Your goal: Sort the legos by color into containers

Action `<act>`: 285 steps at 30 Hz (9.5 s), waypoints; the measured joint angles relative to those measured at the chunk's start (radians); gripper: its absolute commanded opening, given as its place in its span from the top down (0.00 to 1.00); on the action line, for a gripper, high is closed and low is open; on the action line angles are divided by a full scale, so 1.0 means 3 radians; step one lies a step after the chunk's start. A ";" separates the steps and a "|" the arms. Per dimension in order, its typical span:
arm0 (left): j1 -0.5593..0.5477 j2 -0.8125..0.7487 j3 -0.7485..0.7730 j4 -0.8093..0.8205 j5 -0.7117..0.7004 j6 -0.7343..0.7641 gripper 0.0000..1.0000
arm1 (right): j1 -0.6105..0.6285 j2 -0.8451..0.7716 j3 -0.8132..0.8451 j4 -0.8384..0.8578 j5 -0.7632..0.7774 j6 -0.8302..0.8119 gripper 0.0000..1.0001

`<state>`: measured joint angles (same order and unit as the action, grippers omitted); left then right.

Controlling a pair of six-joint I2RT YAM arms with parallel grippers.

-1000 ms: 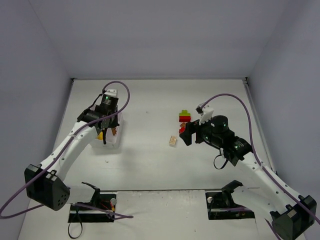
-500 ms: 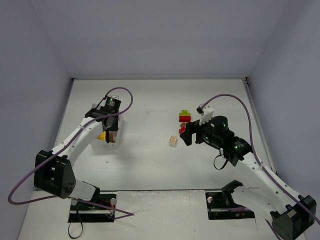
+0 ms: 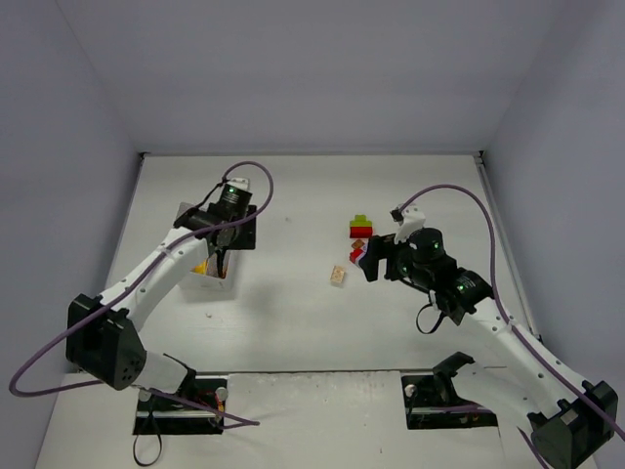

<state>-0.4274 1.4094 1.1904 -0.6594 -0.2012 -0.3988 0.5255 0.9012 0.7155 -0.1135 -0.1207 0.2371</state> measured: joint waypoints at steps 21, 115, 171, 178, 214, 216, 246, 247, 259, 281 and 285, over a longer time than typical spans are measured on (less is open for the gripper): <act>-0.1698 0.2132 0.1513 0.0291 0.0160 -0.0497 0.43 | -0.0641 -0.0254 0.0015 -0.0721 0.0841 0.0791 0.17; -0.0094 -0.0454 0.0429 -0.0462 0.0571 -0.0098 0.59 | -0.0112 0.2464 0.0659 0.0140 0.0123 -0.0278 0.23; -0.0093 -0.0684 0.0223 -0.0570 0.0671 -0.0189 0.59 | -0.0112 0.2743 0.0757 0.0286 0.0226 -0.0645 0.52; -0.0093 -0.0688 0.0188 -0.0572 0.0671 -0.0192 0.59 | -0.0112 0.2744 0.0757 0.0290 0.0229 -0.0707 0.63; -0.0460 -0.0571 0.0359 0.0375 0.2397 -0.1041 0.34 | 0.1471 0.0782 0.0440 0.0788 0.0003 -0.0973 0.99; -0.0483 -0.0548 0.0359 0.0381 0.2419 -0.1053 0.35 | 0.1471 0.0778 0.0440 0.0787 0.0019 -0.0974 0.99; -0.0534 -0.0229 0.0455 0.0181 0.2711 -0.0959 1.00 | 0.1483 0.0640 0.0430 0.0699 0.0117 -0.1010 1.00; -0.0493 -0.0228 0.0469 0.0163 0.2744 -0.0946 1.00 | 0.1484 0.0632 0.0422 0.0724 0.0116 -0.1010 1.00; 0.0202 -0.0237 0.0771 -0.0422 0.2683 -0.0526 1.00 | 0.1481 0.0445 0.0163 0.0615 0.0304 -0.1017 1.00; 0.0743 0.0388 0.1167 -0.0434 -0.0577 0.0596 1.00 | 0.1481 0.0292 0.0149 0.0443 0.0401 -0.0877 0.99; 0.0796 0.0546 0.1167 -0.0301 -0.0656 0.0687 0.94 | 0.1481 0.0261 0.0131 0.0436 0.0434 -0.0877 0.99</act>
<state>-0.1886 1.5730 1.5406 -0.7498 -0.3981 -0.1928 0.9699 0.9794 0.7547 0.0174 0.0093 -0.0261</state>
